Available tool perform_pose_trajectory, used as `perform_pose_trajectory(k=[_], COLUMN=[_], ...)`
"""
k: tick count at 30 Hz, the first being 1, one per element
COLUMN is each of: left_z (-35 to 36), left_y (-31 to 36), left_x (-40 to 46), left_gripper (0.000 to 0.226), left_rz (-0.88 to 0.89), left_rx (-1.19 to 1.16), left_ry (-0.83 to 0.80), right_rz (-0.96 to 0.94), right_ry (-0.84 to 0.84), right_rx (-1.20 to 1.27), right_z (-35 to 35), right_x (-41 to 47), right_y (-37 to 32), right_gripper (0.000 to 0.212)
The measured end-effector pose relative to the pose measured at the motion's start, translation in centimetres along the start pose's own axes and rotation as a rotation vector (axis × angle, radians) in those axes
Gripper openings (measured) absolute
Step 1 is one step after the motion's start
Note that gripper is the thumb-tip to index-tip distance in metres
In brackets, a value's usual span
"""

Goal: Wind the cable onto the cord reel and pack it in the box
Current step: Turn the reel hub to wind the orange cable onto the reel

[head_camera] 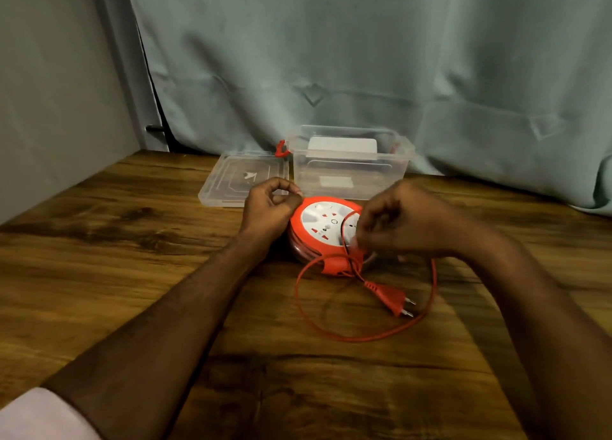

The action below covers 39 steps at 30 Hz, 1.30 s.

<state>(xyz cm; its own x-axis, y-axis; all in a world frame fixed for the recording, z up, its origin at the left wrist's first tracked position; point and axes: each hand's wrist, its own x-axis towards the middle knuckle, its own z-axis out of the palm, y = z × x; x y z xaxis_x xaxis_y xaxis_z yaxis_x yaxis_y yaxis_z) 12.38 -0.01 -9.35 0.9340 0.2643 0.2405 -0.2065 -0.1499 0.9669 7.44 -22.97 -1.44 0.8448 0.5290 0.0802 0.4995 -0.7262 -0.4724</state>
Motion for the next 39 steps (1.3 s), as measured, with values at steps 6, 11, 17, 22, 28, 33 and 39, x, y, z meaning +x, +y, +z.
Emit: perform_pose_trajectory(k=[6,11,17,22,28,33,39], left_z=[0.0,0.1,0.1,-0.1,0.0,-0.1,0.0], left_y=[-0.1,-0.1,-0.2,-0.2,-0.2,-0.1,-0.2], left_x=[0.1,0.2,0.1,0.1,0.0,0.1,0.2], left_gripper=[0.005,0.006,0.004,0.007,0.008,0.008,0.008], left_rz=[-0.008,-0.016,-0.005,-0.019,-0.015,-0.022,-0.008], left_rx=[-0.010,-0.018,0.009,-0.005,0.004,0.017,0.016], left_ry=[-0.006,0.001,-0.023,-0.026,-0.027,-0.036,-0.047], right_rz=[-0.077,-0.060,0.154,0.304,0.413,-0.003,0.032], right_ry=[-0.220,-0.438,-0.727,-0.580,-0.202,-0.058,-0.400], right_rx=[0.009,0.126,0.162,0.147,-0.238,-0.025,-0.191], right_z=[1.4,0.7,-0.2,-2.4,-3.2,-2.8,1.1], right_x=[0.3,-0.8,-1.3,-2.4,-2.2,-1.5,-1.1], right_y=[-0.2,-1.3,-1.2,0.2,2.5,0.6,-2.8], right_gripper=[0.030,0.023,0.057,0.067,0.008,0.022,0.042])
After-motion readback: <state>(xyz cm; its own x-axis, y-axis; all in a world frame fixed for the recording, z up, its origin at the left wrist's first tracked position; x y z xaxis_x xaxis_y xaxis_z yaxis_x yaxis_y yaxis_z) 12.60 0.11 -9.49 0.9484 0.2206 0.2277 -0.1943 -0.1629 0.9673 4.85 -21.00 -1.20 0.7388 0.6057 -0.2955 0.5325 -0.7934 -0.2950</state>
